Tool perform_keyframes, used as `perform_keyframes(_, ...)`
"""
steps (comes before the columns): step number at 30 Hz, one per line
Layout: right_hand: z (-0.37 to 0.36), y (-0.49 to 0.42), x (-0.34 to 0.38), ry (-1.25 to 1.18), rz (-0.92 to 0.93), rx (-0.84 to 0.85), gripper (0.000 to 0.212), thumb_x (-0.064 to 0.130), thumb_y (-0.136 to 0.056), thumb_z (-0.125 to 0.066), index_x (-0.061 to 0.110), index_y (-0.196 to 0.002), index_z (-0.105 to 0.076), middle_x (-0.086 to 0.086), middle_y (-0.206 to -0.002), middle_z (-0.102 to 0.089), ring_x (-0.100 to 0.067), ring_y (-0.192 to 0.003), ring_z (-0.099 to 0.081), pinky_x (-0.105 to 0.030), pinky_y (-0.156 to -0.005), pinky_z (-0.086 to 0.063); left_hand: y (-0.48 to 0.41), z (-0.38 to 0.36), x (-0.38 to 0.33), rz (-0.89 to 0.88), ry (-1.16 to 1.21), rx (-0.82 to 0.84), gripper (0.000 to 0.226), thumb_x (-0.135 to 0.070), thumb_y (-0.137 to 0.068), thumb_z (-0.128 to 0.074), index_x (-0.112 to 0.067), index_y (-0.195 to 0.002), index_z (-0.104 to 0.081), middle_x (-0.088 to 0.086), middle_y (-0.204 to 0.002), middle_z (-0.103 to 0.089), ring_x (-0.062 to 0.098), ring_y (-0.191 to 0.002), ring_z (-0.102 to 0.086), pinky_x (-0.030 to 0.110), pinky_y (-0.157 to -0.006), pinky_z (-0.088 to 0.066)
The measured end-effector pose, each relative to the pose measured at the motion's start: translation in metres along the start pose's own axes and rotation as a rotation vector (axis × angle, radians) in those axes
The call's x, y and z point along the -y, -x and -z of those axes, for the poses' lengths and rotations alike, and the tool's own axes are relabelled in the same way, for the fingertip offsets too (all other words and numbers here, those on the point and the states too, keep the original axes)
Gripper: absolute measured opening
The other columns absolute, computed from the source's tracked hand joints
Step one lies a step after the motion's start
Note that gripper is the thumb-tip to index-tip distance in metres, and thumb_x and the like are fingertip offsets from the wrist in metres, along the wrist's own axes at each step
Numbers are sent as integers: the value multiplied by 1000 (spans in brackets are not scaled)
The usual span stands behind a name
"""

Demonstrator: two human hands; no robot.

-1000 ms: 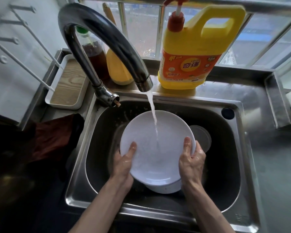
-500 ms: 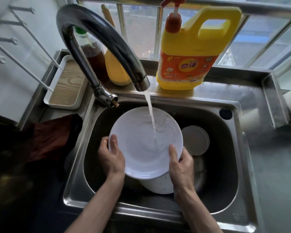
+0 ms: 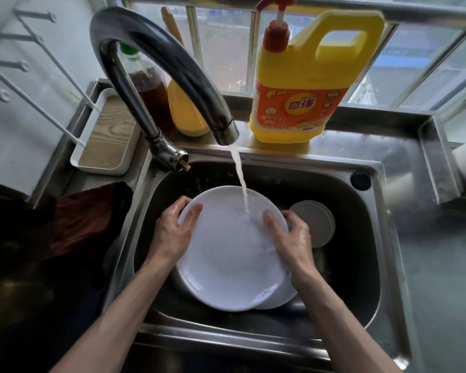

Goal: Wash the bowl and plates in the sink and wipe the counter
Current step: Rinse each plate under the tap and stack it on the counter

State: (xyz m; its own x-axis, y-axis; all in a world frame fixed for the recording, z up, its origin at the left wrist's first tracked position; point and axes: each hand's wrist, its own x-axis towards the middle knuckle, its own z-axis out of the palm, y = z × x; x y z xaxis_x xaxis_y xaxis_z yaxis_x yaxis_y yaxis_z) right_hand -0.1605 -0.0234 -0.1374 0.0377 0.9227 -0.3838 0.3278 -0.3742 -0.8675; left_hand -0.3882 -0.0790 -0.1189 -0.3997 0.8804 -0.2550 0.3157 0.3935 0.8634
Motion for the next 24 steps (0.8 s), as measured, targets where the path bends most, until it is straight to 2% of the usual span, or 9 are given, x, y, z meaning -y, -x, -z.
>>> perform_keyframes(2, -2, 0, -2, 38, 27, -12, 35, 53, -98, -64, 24, -79, -68, 4, -75, -69, -15, -73, -67, -31, -63, -53, 2, 2, -3, 30, 42, 10, 21, -39, -92, -74, -26, -106, -66, -3, -92, -72, 12, -79, -72, 30, -63, -61)
perform_keyframes(5, -6, 6, -6, -17, -10, -126, 39, 54, -102, -57, 23, -79, -62, 3, -76, -64, -16, -73, -63, -32, -63, -49, 16, -8, -1, 157, 219, -4, 52, -23, -83, -85, -25, -129, -61, -2, -114, -67, 15, -100, -67, 33, -77, -62)
perform_keyframes(7, -10, 12, -6, -95, -100, -201, 36, 53, -105, -49, 23, -89, -60, 0, -86, -65, -17, -80, -64, -37, -71, -52, 30, -22, 2, 267, 382, -63, 55, -17, -84, -83, -21, -134, -60, 2, -118, -69, 22, -107, -67, 40, -86, -61)
perform_keyframes(10, -14, 20, -10, -136, -131, -180, 31, 42, -110, -43, 19, -96, -57, -5, -93, -64, -20, -87, -65, -42, -77, -53, 43, -41, 5, 318, 537, -176, 46, -14, -96, -71, -19, -139, -57, 3, -119, -71, 24, -111, -68, 36, -88, -60)
perform_keyframes(13, -6, 19, -20, -174, -133, -55, 12, 29, -108, -53, 22, -113, -61, -5, -106, -70, -24, -99, -70, -44, -85, -60, 38, -34, 6, 265, 489, -168, 43, -18, -102, -61, -23, -143, -51, 1, -123, -67, 20, -111, -66, 36, -87, -59)
perform_keyframes(16, 4, 12, -19, -185, -112, 48, 28, 27, -97, -72, 25, -123, -61, 1, -110, -73, -17, -96, -73, -37, -79, -63, 28, -17, 10, 252, 361, -86, 41, -35, -105, -55, -26, -144, -49, 1, -121, -66, 20, -108, -68, 42, -87, -61)
perform_keyframes(20, 2, 7, -4, -60, -48, 40, 33, 51, -90, -76, 27, -112, -69, 4, -96, -76, -9, -81, -75, -26, -65, -62, 14, -4, 8, 256, 258, 65, 34, -49, -102, -54, -32, -131, -60, 1, -113, -73, 24, -104, -72, 51, -89, -61)
perform_keyframes(22, 1, 4, 2, 47, -24, -26, 35, 58, -93, -69, 24, -91, -72, 4, -80, -73, -11, -69, -72, -23, -56, -54, 9, -4, 5, 251, 283, 70, 29, -45, -101, -59, -30, -125, -64, 0, -110, -75, 23, -103, -73, 51, -90, -61)
perform_keyframes(24, 1, 3, 7, 122, 19, -97, 50, 59, -100, -56, 19, -73, -63, 0, -66, -64, -14, -61, -61, -25, -53, -44, 9, -7, 2, 214, 270, 4, 27, -37, -95, -71, -28, -119, -65, -1, -107, -74, 22, -100, -72, 46, -85, -62)
